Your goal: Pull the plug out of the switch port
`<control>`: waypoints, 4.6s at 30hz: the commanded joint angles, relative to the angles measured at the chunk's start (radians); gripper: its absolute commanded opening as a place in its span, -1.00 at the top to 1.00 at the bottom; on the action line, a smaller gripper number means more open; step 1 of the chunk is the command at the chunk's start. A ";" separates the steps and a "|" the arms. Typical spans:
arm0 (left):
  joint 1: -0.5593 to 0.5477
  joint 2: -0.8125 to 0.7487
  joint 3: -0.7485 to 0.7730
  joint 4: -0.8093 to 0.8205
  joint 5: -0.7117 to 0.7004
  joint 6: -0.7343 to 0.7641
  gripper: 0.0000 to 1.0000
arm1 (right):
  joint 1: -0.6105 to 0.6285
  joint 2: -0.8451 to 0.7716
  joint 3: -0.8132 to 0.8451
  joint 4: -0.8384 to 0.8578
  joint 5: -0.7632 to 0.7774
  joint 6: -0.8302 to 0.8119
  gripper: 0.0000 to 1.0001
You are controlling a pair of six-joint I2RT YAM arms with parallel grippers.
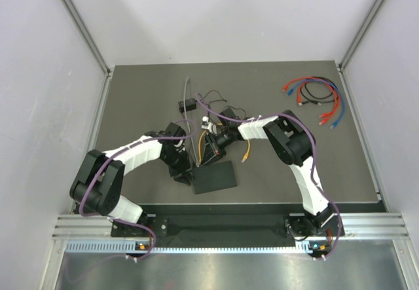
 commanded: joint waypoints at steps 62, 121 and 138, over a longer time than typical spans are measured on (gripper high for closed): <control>0.009 -0.062 0.046 0.048 0.011 0.096 0.42 | -0.188 -0.072 0.525 -0.108 0.194 -0.037 1.00; 0.018 -0.129 -0.014 0.076 0.048 0.060 0.40 | -0.839 -0.214 0.595 -0.697 0.711 -0.158 1.00; 0.020 -0.128 -0.005 0.056 0.036 0.059 0.40 | -0.845 -0.048 0.654 -0.693 0.708 -0.204 0.87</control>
